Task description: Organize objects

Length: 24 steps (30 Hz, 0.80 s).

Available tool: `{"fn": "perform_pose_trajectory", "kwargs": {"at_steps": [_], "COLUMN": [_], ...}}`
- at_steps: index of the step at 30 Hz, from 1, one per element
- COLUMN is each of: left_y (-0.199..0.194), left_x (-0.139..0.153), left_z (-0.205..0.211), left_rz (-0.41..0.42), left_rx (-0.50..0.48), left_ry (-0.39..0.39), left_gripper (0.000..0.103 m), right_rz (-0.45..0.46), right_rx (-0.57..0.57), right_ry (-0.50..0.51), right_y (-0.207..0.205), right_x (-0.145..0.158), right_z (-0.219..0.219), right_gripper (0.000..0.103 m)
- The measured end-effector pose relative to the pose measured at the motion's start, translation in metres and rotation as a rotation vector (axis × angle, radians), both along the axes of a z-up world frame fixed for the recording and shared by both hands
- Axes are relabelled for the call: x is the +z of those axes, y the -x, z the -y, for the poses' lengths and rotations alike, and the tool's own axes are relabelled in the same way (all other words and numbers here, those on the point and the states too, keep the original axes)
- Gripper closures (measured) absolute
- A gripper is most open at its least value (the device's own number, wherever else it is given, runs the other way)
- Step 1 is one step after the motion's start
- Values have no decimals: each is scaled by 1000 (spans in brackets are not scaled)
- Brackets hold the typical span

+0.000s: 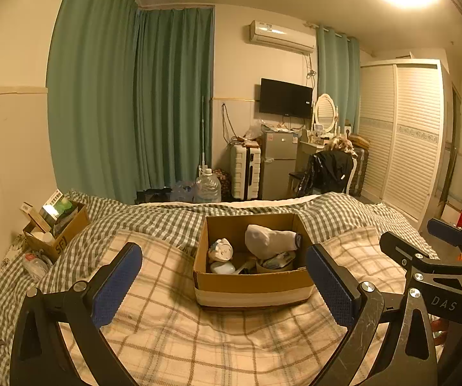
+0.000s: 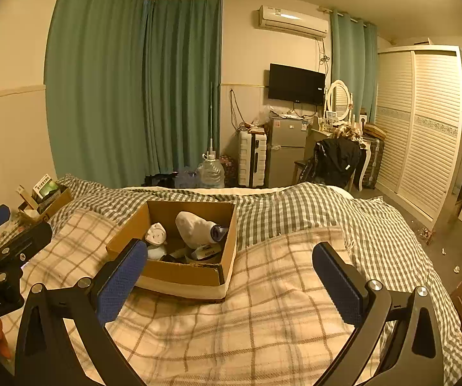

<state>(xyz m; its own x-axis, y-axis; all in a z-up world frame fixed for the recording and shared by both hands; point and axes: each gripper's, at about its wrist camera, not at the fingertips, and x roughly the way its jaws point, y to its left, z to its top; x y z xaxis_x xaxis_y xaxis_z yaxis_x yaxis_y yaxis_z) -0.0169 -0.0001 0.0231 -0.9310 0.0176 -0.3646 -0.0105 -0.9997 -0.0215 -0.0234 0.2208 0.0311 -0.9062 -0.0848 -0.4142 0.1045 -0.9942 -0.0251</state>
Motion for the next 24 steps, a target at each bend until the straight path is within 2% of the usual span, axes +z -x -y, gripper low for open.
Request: {"fn": "perform_pose_trajectory", "kwargs": {"at_steps": [24], "left_y": [2], "left_x": [0], "left_z": [-1], "left_rz": [15], "left_rx": [0], "left_ry": [11], "left_gripper": [0], "right_rz": [12], "right_rx": [-9], "right_ry": [-1], "right_y": [1], "right_x": [0], "right_z": [3], "right_gripper": [1]}}
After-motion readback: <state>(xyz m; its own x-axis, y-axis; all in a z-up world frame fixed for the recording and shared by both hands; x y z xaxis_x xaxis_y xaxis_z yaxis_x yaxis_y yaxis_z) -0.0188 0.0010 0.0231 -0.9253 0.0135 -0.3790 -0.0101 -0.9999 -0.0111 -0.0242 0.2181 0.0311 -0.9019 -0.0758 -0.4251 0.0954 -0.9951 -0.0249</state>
